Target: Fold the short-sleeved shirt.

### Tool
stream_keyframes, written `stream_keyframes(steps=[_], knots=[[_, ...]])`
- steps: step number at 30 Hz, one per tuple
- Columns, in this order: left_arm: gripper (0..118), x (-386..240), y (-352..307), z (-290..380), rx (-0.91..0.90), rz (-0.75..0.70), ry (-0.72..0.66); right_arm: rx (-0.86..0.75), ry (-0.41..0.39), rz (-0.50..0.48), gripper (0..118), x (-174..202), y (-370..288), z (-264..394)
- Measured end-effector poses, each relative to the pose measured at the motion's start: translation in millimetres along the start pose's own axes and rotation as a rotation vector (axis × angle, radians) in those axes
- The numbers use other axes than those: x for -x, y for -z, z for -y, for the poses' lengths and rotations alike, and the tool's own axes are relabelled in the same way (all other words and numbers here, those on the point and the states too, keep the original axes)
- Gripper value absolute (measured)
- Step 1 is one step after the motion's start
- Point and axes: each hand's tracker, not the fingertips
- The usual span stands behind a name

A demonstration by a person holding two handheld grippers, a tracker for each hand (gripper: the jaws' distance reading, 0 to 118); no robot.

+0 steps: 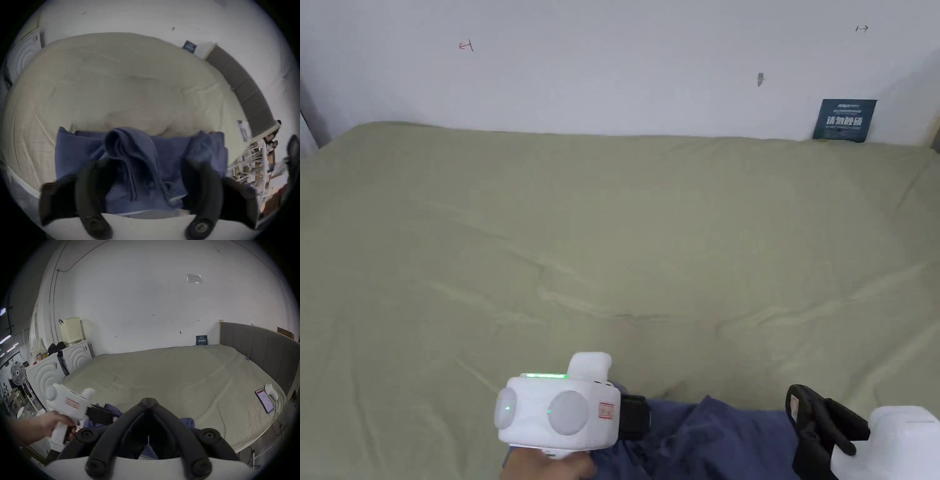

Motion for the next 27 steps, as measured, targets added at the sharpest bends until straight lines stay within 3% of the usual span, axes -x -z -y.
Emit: stream_keyframes(steps=[1,3,6,7,8,9,10,16,19,22,27], knots=[[91,5,-19,2,-0.06,0.051,0.026,0.002,0.004,0.0,1,-1,-1,0],[90,12,-52,5,-0.167,0.052,0.05,0.003,0.005,0.001,1,-1,-4,1],[89,42,-73,21,-0.301,-0.09,-0.001,0.003,0.008,0.003,1,0,-8,1],[82,50,-67,22,-0.3,-0.108,-0.021,0.003,0.013,0.004,1,-1,-9,1],[60,57,-58,24,-0.268,-0.085,-0.046,0.004,0.018,0.002,1,-2,-9,1],[14,59,-45,25,-0.216,-0.038,-0.083,0.006,0.022,0.001,1,-3,-10,1],[1,57,-28,28,-0.177,-0.006,-0.112,0.008,0.022,0.002,1,-3,-9,1],[1,-19,47,45,-0.119,0.175,0.045,0.01,0.025,0.013,1,-10,-14,-2],[1,-46,64,54,-0.075,0.025,0.194,0.01,0.016,0.022,1,-11,-15,-2],[1,-23,42,48,-0.1,0.091,0.054,0.013,0.016,0.023,1,-11,-14,-2],[2,33,-26,45,-0.157,0.014,0.074,0.02,0.015,-0.01,1,0,0,3]])
